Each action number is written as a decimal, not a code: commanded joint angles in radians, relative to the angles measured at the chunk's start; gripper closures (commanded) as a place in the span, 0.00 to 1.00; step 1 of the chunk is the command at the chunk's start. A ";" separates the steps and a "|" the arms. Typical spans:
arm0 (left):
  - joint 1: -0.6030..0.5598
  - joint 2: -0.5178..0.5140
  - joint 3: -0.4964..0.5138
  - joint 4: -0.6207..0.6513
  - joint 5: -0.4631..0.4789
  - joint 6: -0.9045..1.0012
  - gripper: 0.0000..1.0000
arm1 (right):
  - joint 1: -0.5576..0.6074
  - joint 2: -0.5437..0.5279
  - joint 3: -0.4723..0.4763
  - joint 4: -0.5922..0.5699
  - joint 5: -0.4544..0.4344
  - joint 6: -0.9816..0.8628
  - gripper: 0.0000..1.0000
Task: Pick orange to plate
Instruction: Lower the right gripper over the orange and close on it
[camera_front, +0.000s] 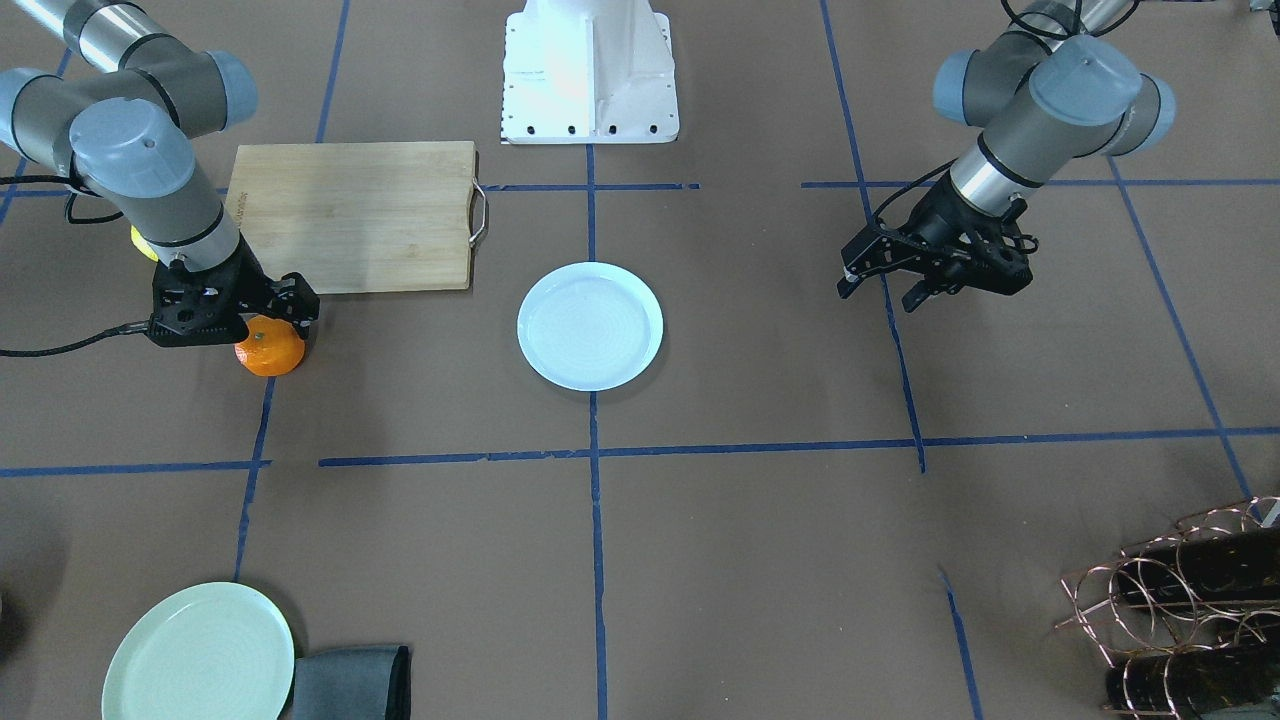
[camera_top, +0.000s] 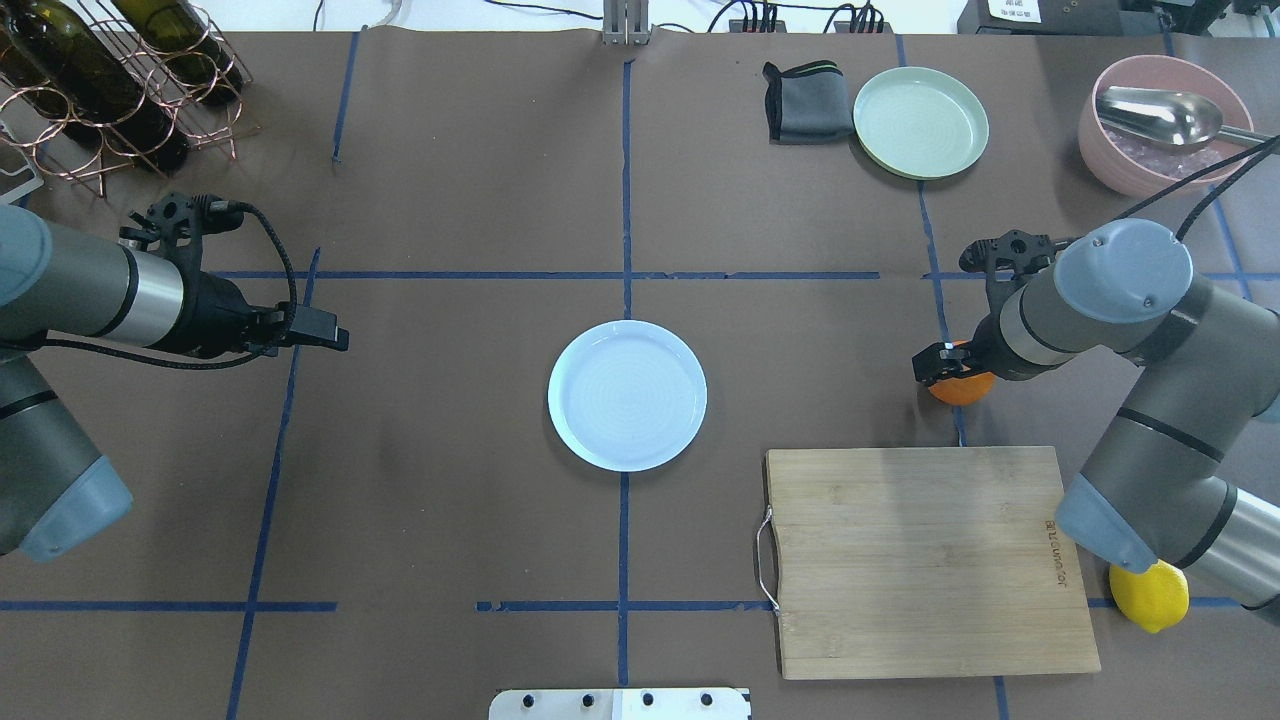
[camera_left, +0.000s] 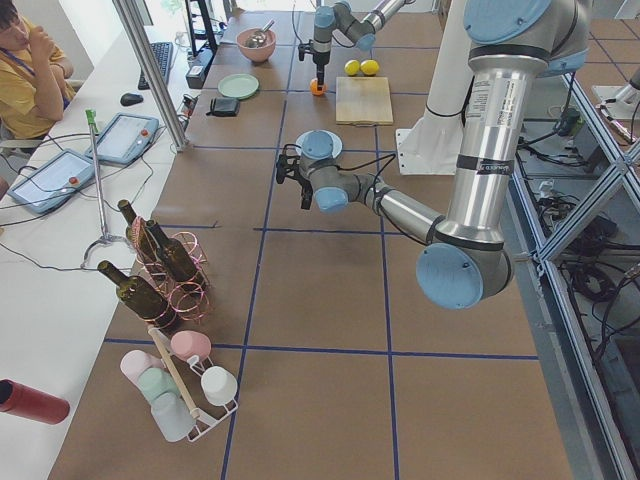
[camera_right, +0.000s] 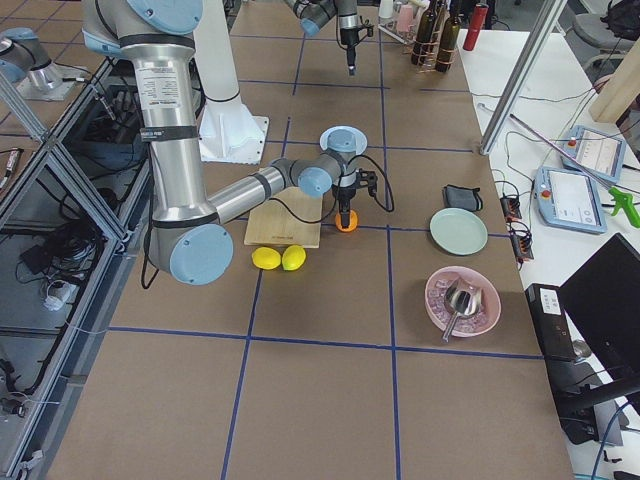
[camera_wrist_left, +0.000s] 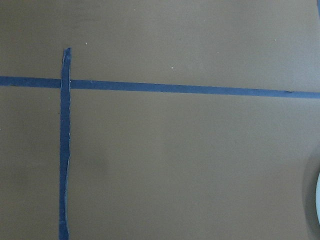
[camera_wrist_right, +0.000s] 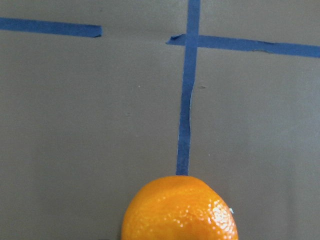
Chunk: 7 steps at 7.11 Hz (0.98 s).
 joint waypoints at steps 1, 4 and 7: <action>0.000 -0.002 -0.001 0.000 0.001 -0.002 0.00 | -0.006 0.021 -0.036 0.001 -0.001 -0.004 0.00; 0.000 -0.002 -0.003 0.000 0.001 -0.002 0.00 | -0.006 0.047 -0.066 0.002 -0.004 -0.026 0.12; -0.001 -0.005 -0.004 0.000 0.001 -0.002 0.00 | 0.000 0.046 0.009 -0.009 0.004 -0.027 0.97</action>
